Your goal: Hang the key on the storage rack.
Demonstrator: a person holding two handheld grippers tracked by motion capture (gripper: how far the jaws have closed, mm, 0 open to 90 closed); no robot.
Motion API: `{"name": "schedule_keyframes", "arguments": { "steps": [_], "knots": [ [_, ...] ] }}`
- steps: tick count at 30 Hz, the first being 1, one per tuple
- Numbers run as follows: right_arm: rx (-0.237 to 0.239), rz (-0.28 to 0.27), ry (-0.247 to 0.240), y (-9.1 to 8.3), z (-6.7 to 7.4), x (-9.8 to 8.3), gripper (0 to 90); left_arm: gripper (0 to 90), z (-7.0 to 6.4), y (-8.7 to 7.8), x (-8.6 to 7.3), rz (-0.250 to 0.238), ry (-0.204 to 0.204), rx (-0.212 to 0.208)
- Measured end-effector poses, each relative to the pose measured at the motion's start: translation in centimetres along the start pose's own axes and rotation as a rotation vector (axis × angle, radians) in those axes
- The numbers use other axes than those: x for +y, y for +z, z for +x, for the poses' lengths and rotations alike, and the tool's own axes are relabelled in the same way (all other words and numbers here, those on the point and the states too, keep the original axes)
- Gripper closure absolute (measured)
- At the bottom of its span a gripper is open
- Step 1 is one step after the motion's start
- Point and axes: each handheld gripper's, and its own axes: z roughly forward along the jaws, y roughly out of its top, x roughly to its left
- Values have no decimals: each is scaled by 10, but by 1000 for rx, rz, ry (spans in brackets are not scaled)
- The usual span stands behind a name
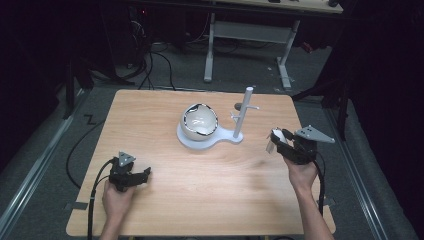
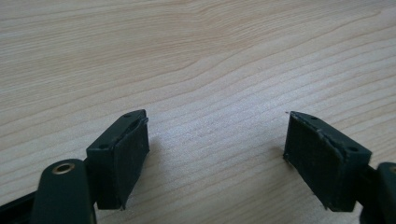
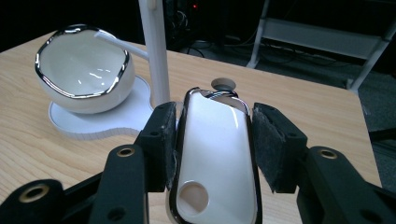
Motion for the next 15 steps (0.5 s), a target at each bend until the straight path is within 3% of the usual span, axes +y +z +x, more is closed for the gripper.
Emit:
{"name": "schedule_keyframes", "arguments": {
  "steps": [15],
  "knots": [
    [41,-49,-9,-7,2,25,519,223,0,0,0,0,0,0]
  ]
}}
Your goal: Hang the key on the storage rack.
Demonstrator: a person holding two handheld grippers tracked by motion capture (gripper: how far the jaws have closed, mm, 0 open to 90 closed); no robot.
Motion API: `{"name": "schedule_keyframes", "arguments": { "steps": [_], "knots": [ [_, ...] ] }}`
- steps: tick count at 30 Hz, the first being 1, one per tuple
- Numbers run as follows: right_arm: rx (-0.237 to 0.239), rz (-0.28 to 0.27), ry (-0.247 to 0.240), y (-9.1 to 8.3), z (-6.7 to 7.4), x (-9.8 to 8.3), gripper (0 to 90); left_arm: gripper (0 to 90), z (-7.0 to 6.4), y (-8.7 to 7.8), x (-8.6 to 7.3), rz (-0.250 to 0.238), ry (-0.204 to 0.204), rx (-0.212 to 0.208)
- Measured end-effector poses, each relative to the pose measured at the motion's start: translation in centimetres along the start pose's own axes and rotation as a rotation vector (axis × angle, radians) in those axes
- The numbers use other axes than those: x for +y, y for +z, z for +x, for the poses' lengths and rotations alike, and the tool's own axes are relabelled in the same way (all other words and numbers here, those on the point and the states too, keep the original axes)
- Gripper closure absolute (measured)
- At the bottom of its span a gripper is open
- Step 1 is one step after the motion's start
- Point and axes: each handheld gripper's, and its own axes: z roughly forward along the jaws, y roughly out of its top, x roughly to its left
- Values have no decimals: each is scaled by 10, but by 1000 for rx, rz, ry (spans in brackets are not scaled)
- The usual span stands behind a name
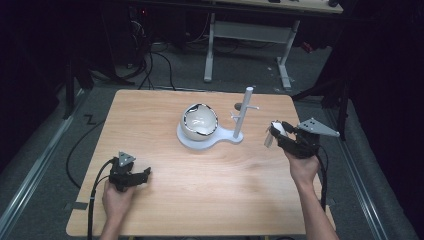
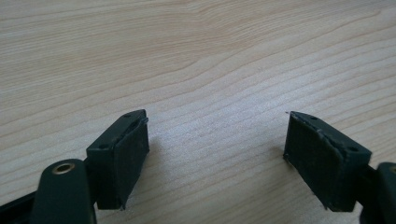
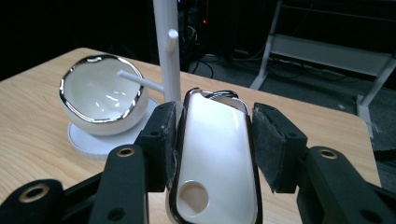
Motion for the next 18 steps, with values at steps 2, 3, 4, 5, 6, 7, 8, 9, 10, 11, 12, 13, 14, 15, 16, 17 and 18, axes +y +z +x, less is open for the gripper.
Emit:
{"name": "schedule_keyframes", "arguments": {
  "steps": [2,3,4,5,6,7,8,9,10,11,12,13,14,15,16,17,18],
  "knots": [
    [9,-10,-1,-1,0,4,519,223,0,0,0,0,0,0],
    [11,-13,-4,-1,0,6,519,223,0,0,0,0,0,0],
    [14,-17,-4,-2,1,8,519,223,0,0,0,0,0,0],
    [17,-21,-4,-2,1,10,519,223,0,0,0,0,0,0],
    [19,-22,-7,-2,2,12,519,223,0,0,0,0,0,0],
    [21,-24,-8,-2,2,14,519,223,0,0,0,0,0,0],
    [23,-28,-11,-2,3,16,519,224,0,0,0,0,0,0],
    [27,-32,-12,-2,3,18,519,224,0,0,0,0,0,0],
    [29,-33,-13,-2,4,19,520,223,0,0,0,0,0,0],
    [30,-34,-14,-2,4,20,519,223,0,0,0,0,0,0],
    [34,-39,-16,-3,5,24,519,223,0,0,0,0,0,0],
    [34,-39,-16,-3,5,24,519,223,0,0,0,0,0,0],
    [37,-41,-15,-3,5,25,519,223,0,0,0,0,0,0],
    [41,-43,-15,-3,5,27,519,223,0,0,0,0,0,0],
    [42,-44,-15,-3,5,29,519,223,0,0,0,0,0,0],
    [44,-45,-14,-2,5,30,520,223,0,0,0,0,0,0],
    [45,-46,-13,-2,5,32,519,223,0,0,0,0,0,0]
  ]
}}
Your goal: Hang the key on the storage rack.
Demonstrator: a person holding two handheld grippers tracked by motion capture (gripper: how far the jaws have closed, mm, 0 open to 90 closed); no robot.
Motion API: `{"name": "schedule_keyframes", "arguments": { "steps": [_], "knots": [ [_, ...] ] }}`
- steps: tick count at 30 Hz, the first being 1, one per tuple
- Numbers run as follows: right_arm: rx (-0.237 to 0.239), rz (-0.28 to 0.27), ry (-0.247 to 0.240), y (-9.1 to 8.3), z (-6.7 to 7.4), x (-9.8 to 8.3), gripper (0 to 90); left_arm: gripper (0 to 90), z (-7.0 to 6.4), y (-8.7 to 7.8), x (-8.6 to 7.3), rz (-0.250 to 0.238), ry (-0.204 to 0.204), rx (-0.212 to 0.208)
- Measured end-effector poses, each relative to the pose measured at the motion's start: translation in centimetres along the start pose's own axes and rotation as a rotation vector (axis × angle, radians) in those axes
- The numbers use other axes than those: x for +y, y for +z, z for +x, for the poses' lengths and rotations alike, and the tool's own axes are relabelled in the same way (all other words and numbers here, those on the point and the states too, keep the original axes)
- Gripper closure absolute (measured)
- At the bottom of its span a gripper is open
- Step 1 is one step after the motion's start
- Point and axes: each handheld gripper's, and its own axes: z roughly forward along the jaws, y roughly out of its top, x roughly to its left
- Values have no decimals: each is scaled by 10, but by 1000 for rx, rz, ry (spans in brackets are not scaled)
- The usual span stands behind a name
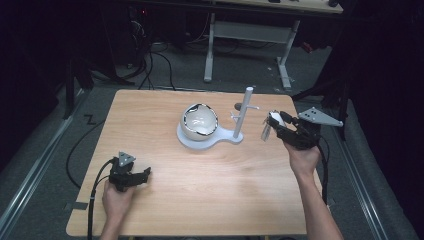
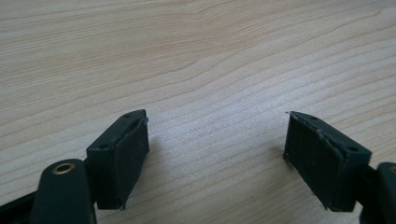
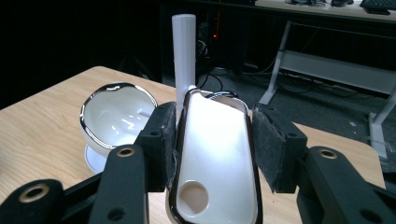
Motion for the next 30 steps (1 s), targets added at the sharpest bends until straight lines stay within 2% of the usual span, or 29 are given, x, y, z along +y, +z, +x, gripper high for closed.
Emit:
{"name": "schedule_keyframes", "arguments": {
  "steps": [15,30],
  "knots": [
    [38,-15,-4,15,7,23,519,223,0,0,0,0,0,0],
    [39,-15,-21,27,12,40,520,223,0,0,0,0,-1,-2]
  ]
}}
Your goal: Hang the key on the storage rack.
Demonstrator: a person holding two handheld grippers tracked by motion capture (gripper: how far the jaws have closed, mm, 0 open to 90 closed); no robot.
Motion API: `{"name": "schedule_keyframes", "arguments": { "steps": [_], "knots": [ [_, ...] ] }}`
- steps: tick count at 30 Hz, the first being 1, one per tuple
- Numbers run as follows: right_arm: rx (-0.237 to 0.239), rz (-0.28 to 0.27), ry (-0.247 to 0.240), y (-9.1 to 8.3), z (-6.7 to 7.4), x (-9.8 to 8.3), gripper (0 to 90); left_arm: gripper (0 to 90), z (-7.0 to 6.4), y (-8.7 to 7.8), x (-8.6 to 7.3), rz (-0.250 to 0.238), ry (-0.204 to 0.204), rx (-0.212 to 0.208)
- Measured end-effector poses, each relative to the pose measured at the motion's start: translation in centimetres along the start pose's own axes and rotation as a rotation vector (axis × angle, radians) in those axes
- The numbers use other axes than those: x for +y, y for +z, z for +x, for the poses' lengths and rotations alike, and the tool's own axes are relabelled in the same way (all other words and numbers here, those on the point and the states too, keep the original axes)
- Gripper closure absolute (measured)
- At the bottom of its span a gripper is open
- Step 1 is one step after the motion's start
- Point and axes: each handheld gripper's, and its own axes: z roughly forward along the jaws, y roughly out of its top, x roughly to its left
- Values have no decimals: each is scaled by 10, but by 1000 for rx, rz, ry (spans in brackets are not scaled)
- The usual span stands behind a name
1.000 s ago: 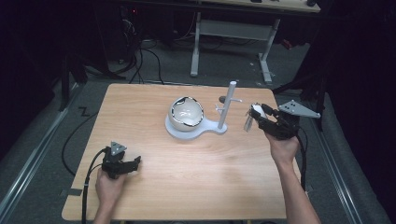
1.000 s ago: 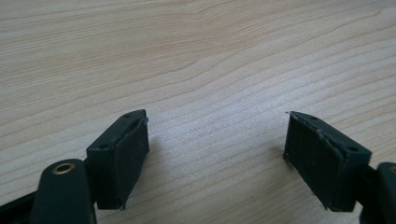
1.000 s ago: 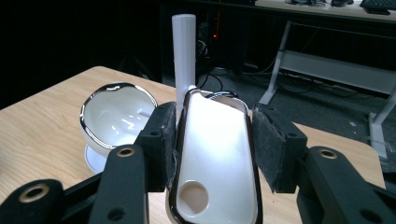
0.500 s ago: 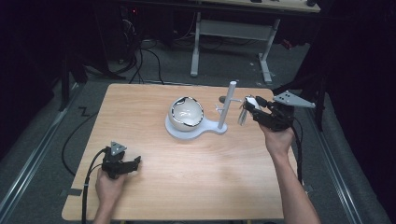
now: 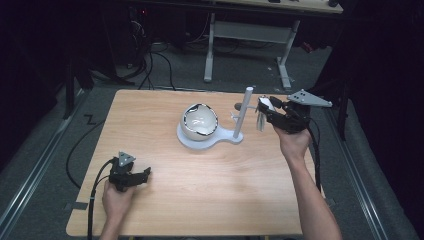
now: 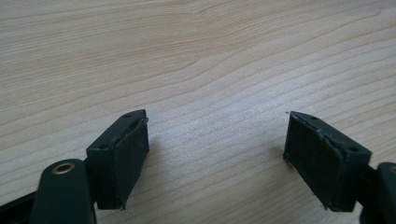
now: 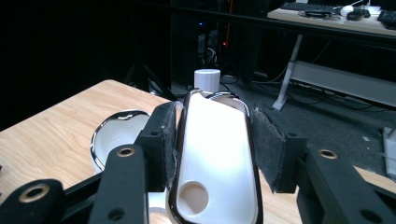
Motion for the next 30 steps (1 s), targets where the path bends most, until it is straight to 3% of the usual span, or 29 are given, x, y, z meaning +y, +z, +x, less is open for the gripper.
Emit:
{"name": "schedule_keyframes", "arguments": {
  "steps": [15,30],
  "knots": [
    [-32,19,-4,12,-2,0,520,223,0,0,0,-1,-1,-1],
    [-69,63,18,16,-13,-19,518,223,0,0,0,-2,-2,-2]
  ]
}}
